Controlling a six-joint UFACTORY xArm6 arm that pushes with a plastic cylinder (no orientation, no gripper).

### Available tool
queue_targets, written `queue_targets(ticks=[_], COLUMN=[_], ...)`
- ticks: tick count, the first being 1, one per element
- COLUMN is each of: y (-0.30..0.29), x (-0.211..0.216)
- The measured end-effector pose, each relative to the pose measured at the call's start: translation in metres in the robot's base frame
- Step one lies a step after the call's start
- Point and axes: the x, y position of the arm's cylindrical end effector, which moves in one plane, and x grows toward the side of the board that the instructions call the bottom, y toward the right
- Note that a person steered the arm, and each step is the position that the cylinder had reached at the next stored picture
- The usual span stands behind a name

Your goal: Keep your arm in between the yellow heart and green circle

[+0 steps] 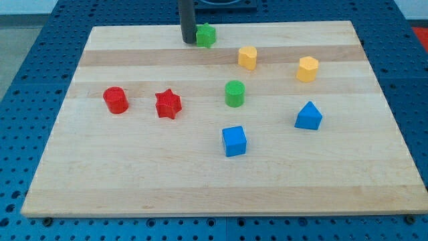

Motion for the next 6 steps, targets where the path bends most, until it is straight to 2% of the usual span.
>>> queue_targets(ticks=[1, 2, 3, 5, 6], y=[0.001, 0.029, 0.075, 0.128, 0.142], x=[0.058, 0.082, 0.083, 0.122, 0.095])
